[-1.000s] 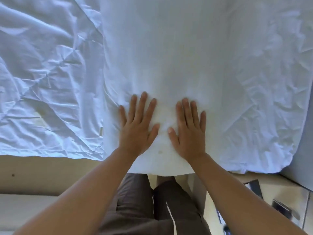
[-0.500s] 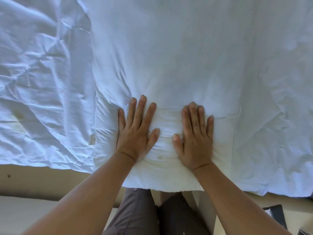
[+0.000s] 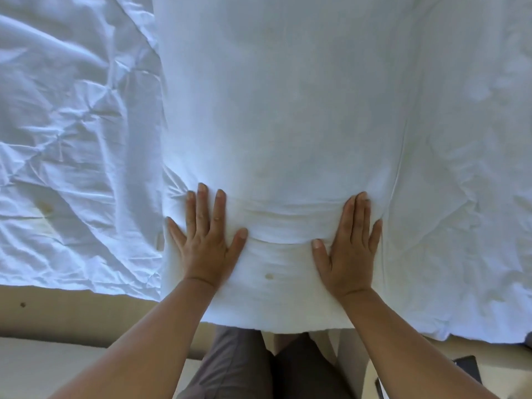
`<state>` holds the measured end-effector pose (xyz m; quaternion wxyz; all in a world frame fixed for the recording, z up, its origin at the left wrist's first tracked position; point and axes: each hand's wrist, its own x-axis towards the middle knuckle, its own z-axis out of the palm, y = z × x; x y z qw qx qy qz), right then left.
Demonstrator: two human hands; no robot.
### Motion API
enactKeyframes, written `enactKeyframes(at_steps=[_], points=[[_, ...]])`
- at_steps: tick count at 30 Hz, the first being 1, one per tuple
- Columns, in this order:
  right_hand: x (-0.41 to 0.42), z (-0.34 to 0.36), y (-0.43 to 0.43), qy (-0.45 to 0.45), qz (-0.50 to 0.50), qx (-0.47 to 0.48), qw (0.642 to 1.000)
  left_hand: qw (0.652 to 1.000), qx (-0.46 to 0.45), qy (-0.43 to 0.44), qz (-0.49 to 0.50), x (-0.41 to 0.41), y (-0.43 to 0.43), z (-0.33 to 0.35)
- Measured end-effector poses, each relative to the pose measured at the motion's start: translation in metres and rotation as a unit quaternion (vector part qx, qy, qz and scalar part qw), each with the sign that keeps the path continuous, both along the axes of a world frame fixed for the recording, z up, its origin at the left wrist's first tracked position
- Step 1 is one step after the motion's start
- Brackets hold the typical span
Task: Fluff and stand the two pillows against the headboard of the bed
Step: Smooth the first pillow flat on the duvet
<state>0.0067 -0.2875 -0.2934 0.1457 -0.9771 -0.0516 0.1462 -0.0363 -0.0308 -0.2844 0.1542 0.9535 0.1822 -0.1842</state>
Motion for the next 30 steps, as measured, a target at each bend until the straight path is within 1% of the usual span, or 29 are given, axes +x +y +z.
enactKeyframes(at_steps=[3,6,9,11,14,17,19,21,24,27,30], points=[[0.004,-0.002,0.001,-0.002,-0.001,0.011,1.0,1.0,-0.009,0.005,0.001,0.006,0.0,-0.005],[0.004,0.012,-0.001,0.0,0.002,0.032,0.999,1.0,-0.02,-0.007,-0.005,0.004,0.002,0.015],[0.007,0.031,-0.01,0.0,0.01,0.051,0.999,0.999,-0.039,-0.035,-0.002,0.006,0.004,0.045],[0.016,0.049,-0.014,-0.021,0.01,0.067,0.998,0.996,-0.053,-0.069,0.013,0.014,0.004,0.066],[0.057,0.08,-0.002,-0.067,0.025,0.091,0.993,0.989,-0.073,-0.125,0.009,0.056,-0.001,0.091],[0.118,0.104,0.03,-0.099,0.073,0.066,0.99,0.983,-0.061,-0.169,-0.035,0.118,-0.007,0.103],[0.153,0.108,0.056,-0.118,0.099,0.027,0.988,0.982,-0.037,-0.168,-0.071,0.154,-0.009,0.102],[0.19,0.09,0.083,-0.116,0.107,-0.005,0.987,0.984,-0.011,-0.147,-0.099,0.195,0.001,0.081],[0.198,0.075,0.093,-0.135,0.12,-0.037,0.983,0.983,0.016,-0.146,-0.108,0.203,0.005,0.065],[0.201,0.036,0.101,-0.13,0.118,-0.052,0.983,0.988,0.017,-0.124,-0.094,0.204,0.007,0.03],[0.217,0.007,0.11,-0.129,0.108,-0.056,0.984,0.989,0.012,-0.118,-0.086,0.221,0.009,0.0]])
